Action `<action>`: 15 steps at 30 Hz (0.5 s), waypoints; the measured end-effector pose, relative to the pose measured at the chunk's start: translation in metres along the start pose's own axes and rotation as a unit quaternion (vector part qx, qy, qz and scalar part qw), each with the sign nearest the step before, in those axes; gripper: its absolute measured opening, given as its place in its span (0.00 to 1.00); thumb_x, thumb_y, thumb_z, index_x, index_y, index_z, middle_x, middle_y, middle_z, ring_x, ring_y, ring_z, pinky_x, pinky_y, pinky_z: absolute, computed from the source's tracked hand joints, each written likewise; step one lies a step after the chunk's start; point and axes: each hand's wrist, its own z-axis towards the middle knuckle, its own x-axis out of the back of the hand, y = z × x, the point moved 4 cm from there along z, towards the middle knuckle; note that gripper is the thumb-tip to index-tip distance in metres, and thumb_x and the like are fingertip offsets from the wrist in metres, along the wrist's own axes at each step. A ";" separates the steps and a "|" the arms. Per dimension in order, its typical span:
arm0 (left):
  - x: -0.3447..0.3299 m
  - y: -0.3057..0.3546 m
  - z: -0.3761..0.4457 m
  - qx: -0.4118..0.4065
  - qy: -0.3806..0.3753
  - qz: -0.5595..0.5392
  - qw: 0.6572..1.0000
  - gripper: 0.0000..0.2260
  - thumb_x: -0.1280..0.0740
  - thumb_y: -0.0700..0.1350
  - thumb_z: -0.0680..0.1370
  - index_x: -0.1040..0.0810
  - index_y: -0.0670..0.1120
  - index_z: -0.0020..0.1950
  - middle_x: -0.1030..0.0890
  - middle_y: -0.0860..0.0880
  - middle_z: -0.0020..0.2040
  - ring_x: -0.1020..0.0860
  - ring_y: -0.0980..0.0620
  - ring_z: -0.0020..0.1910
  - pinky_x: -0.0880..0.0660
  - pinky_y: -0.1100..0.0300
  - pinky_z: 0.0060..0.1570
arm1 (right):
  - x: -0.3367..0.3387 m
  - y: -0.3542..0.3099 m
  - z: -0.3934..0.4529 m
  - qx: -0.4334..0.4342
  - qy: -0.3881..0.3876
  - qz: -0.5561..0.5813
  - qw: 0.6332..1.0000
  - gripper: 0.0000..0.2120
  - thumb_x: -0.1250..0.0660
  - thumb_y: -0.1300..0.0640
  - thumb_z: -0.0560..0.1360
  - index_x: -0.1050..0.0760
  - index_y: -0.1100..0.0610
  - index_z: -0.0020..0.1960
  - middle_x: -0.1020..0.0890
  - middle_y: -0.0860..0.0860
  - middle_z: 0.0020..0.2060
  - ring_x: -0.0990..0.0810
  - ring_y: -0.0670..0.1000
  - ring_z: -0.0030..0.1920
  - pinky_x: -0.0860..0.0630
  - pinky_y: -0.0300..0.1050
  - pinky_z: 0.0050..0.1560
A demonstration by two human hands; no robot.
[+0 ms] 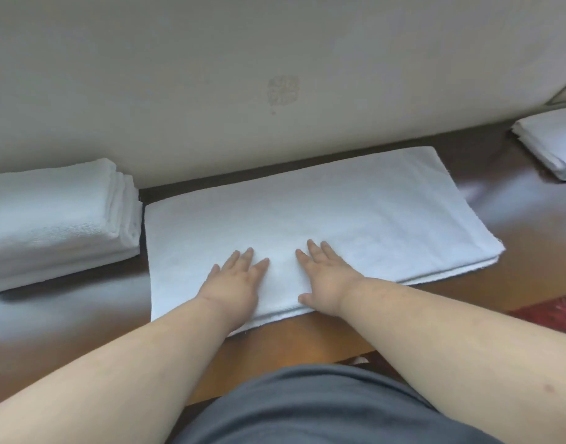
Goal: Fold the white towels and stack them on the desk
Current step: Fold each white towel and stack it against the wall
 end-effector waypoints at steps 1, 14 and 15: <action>0.004 0.012 0.002 -0.021 -0.014 0.005 1.000 0.32 0.47 0.43 0.79 0.57 0.57 0.79 0.58 0.51 0.80 0.58 0.48 0.78 0.51 0.45 0.75 | -0.003 0.008 -0.007 -0.017 -0.012 -0.001 1.000 0.44 0.37 0.42 0.76 0.62 0.49 0.80 0.64 0.50 0.79 0.64 0.55 0.78 0.54 0.53 0.77; 0.042 0.155 0.056 -0.156 0.020 0.110 0.981 0.21 0.45 0.48 0.80 0.40 0.52 0.74 0.41 0.49 0.73 0.38 0.46 0.69 0.32 0.52 0.63 | 0.009 0.145 -0.068 -0.065 0.061 0.061 0.994 0.32 0.43 0.43 0.80 0.51 0.47 0.80 0.54 0.50 0.80 0.53 0.54 0.78 0.48 0.53 0.77; 0.041 0.168 0.062 -0.157 0.021 0.109 0.981 0.21 0.44 0.48 0.80 0.39 0.52 0.74 0.40 0.49 0.73 0.37 0.46 0.68 0.32 0.53 0.63 | 0.008 0.164 -0.071 -0.076 0.046 0.047 0.995 0.32 0.44 0.42 0.80 0.52 0.46 0.80 0.54 0.50 0.80 0.53 0.55 0.78 0.48 0.54 0.77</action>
